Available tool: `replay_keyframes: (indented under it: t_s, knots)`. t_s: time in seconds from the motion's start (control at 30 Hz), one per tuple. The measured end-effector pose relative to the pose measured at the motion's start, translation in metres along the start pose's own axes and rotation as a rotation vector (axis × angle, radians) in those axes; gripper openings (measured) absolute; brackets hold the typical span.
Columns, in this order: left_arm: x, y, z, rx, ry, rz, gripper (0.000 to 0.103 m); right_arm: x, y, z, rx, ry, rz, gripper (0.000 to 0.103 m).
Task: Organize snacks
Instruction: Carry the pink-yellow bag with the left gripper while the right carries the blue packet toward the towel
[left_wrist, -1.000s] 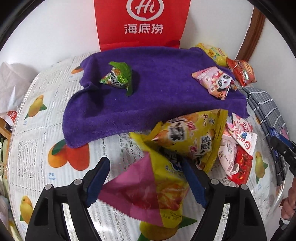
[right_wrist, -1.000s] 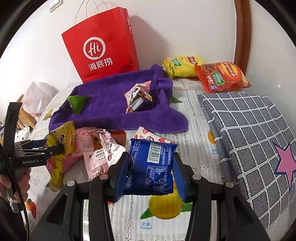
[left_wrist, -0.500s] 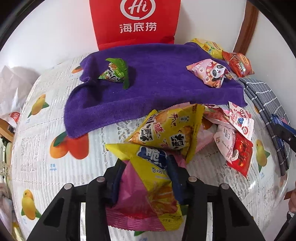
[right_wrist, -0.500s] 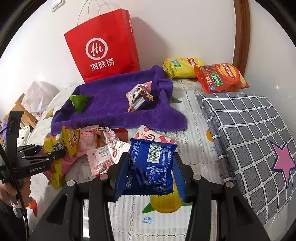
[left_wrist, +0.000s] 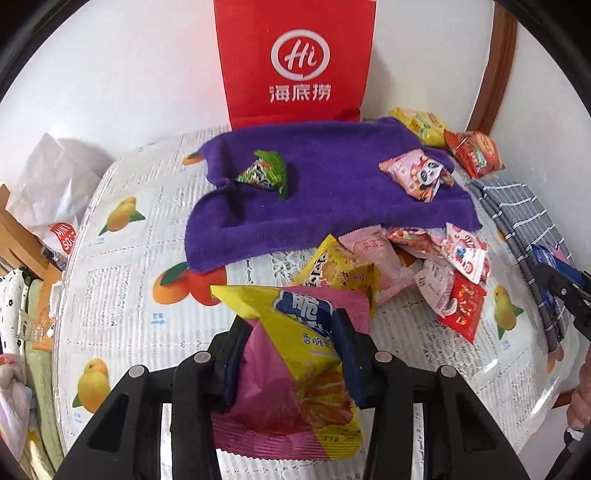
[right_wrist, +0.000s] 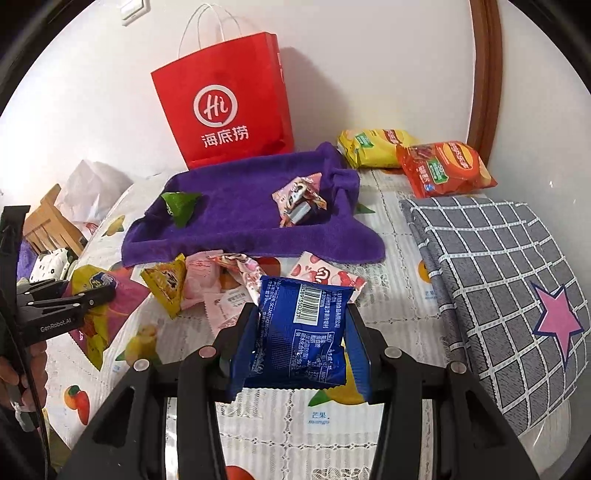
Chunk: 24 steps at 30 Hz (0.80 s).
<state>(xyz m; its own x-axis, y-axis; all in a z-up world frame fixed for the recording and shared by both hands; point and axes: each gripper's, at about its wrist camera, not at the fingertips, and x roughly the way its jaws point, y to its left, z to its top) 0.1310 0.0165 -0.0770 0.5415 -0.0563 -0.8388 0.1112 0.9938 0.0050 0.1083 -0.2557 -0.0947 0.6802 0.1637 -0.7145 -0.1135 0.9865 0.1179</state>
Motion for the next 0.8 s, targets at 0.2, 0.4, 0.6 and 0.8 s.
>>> replay_keyframes:
  t_s: [0.2, 0.4, 0.6, 0.8]
  knots:
    - [-0.022, 0.005, 0.002, -0.042, -0.044, -0.011, 0.042, -0.015, 0.009, 0.008, -0.006, -0.034, 0.01, 0.046]
    - [-0.043, 0.01, 0.007, -0.074, -0.098, -0.032, 0.042, -0.029, 0.019, 0.015, -0.016, -0.051, 0.014, 0.046]
    - [-0.063, 0.013, 0.016, -0.086, -0.146, -0.037, 0.042, -0.041, 0.031, 0.024, -0.038, -0.079, -0.009, 0.046]
    - [-0.075, 0.011, 0.027, -0.075, -0.175, -0.022, 0.042, -0.047, 0.038, 0.034, -0.044, -0.1, -0.005, 0.046]
